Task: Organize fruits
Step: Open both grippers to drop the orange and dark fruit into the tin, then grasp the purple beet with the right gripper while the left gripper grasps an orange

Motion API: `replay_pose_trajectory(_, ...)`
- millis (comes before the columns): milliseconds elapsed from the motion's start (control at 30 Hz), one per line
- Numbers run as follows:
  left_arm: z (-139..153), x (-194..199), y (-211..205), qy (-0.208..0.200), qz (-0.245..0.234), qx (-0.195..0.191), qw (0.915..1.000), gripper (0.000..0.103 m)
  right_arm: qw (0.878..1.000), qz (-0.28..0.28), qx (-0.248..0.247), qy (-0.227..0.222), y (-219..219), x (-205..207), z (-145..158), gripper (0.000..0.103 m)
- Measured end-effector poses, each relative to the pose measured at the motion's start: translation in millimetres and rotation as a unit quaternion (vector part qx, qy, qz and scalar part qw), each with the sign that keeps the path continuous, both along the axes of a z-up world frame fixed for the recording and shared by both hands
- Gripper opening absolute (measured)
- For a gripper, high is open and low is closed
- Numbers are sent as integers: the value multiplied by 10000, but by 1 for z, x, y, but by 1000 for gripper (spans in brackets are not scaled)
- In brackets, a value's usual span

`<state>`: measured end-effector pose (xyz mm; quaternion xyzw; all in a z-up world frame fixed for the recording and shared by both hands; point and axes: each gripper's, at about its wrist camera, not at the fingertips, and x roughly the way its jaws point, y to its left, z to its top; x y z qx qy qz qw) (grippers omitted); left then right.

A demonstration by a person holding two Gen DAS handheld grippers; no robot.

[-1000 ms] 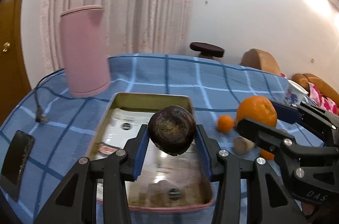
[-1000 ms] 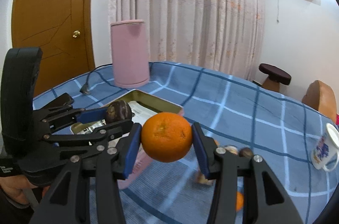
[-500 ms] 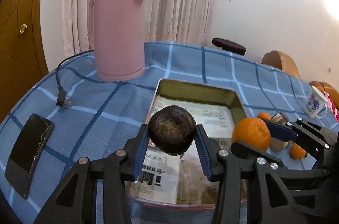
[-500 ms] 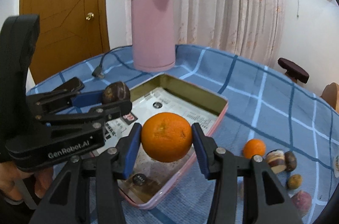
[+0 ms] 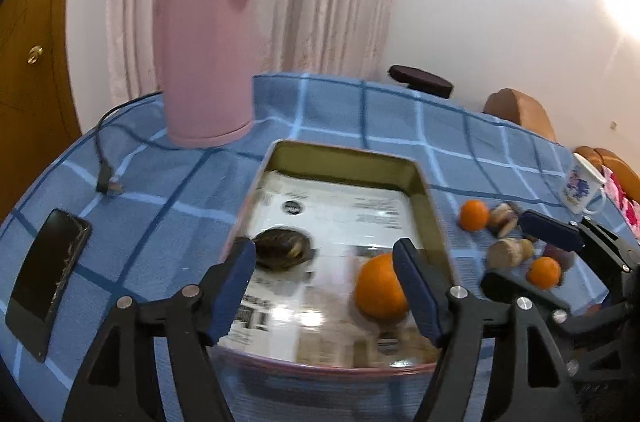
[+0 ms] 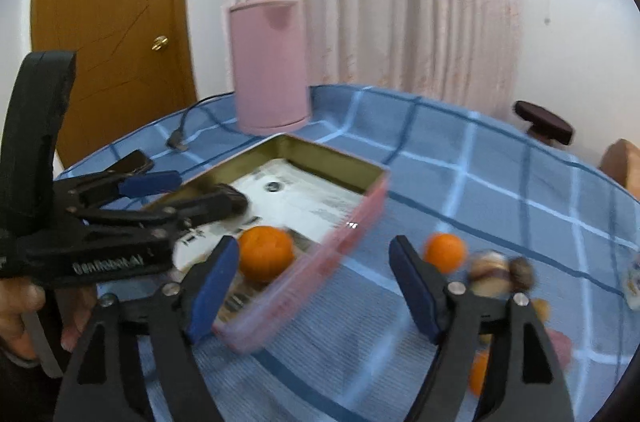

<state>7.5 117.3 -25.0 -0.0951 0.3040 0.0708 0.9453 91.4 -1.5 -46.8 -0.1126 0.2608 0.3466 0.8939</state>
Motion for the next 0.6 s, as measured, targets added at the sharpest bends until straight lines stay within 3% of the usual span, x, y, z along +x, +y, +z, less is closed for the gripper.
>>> replay_pose_trajectory(167, 4, 6, -31, -53, -323, 28, 9995, 73, 9955, -939, -14, -133, -70, 6, 5, 84)
replay_pose_trajectory(333, 0, 17, -70, 53, -754, 72, 9971, 73, 9845, -1744, 129, 155, -124, 26, 0, 85)
replay_pose_trajectory(600, -5, 28, -112, 154, -1107, 371, 9930, 73, 9774, -1974, 272, 706, -144, 47, -20, 85)
